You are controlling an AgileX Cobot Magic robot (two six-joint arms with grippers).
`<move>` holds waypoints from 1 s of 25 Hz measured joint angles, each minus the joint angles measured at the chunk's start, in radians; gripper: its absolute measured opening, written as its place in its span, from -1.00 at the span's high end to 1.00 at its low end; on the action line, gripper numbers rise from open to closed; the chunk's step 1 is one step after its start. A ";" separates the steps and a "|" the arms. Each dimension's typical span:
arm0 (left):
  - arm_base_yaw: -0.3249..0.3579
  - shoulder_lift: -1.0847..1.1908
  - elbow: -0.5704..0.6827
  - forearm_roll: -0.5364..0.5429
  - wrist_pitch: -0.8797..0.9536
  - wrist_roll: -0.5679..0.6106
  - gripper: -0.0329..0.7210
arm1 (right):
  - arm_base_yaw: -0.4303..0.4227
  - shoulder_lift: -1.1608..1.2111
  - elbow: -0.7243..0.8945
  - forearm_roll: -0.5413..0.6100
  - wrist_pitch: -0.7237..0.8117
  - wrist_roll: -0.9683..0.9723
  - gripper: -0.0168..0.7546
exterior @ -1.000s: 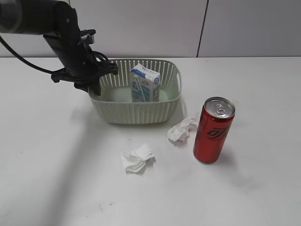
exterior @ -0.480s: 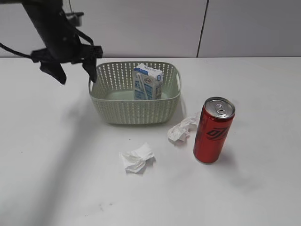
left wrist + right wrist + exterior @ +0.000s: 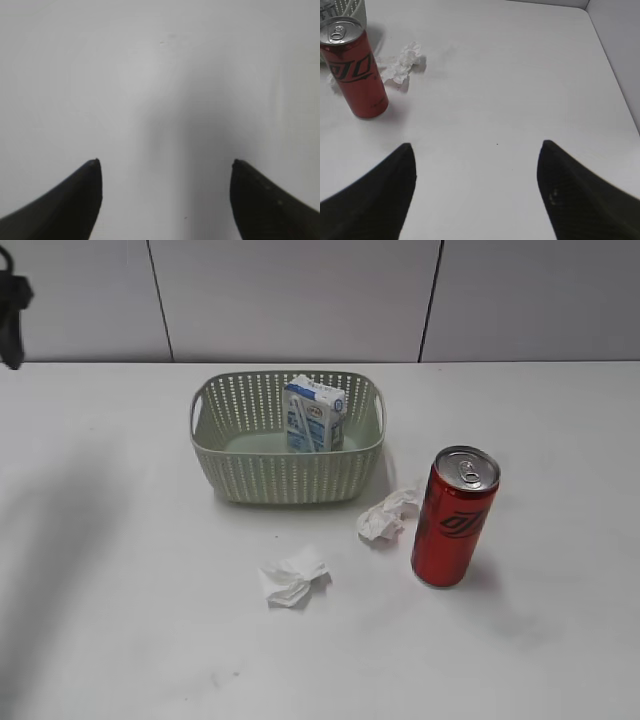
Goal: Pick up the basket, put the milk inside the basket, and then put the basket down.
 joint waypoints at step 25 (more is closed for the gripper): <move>0.042 -1.064 1.081 -0.080 -0.158 0.026 -0.66 | 0.000 0.000 0.000 0.001 0.001 0.000 -0.58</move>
